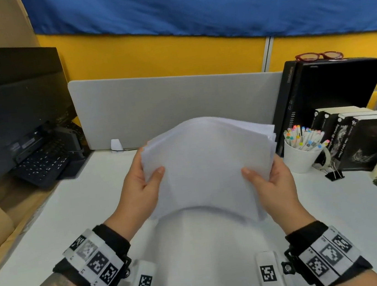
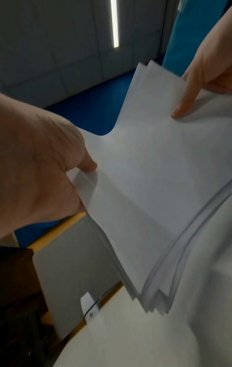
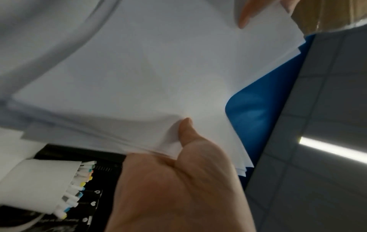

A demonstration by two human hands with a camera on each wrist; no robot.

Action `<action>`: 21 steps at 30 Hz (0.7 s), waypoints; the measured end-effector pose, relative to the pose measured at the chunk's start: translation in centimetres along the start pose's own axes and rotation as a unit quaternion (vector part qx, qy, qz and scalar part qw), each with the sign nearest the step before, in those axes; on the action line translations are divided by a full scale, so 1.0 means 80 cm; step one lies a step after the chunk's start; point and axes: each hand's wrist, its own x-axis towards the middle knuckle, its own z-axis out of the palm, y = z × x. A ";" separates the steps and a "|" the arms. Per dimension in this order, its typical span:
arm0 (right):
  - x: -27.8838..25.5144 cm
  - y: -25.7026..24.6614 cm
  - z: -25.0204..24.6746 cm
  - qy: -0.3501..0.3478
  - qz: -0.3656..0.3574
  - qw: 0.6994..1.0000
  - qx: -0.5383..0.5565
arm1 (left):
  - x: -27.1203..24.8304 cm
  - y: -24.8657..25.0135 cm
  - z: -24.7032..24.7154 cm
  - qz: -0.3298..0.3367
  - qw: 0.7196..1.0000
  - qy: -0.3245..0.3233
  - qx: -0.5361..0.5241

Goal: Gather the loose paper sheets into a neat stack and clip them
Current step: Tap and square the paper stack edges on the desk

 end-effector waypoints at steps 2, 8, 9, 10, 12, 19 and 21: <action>0.006 -0.005 0.001 0.010 -0.017 1.000 0.024 | 0.001 -0.001 0.004 0.021 1.000 -0.023 0.004; 0.004 0.051 -0.032 -0.049 0.147 0.987 0.053 | 0.003 -0.052 -0.003 -0.144 0.986 -0.087 -0.020; 0.001 0.065 -0.036 -0.063 0.188 0.978 0.060 | -0.002 -0.062 -0.003 -0.180 0.978 -0.102 -0.028; -0.002 0.076 -0.037 -0.074 0.226 0.969 0.065 | -0.005 -0.072 -0.001 -0.211 0.970 -0.112 -0.039; -0.005 0.086 -0.036 -0.083 0.271 0.957 0.067 | -0.008 -0.085 0.003 -0.241 0.962 -0.111 -0.070; 0.004 0.080 -0.040 -0.067 0.218 0.971 0.075 | 0.004 -0.073 0.021 -0.219 0.965 -0.081 -0.118; 0.003 0.076 -0.041 -0.066 0.212 0.972 0.077 | 0.005 -0.075 0.024 -0.217 0.965 -0.077 -0.126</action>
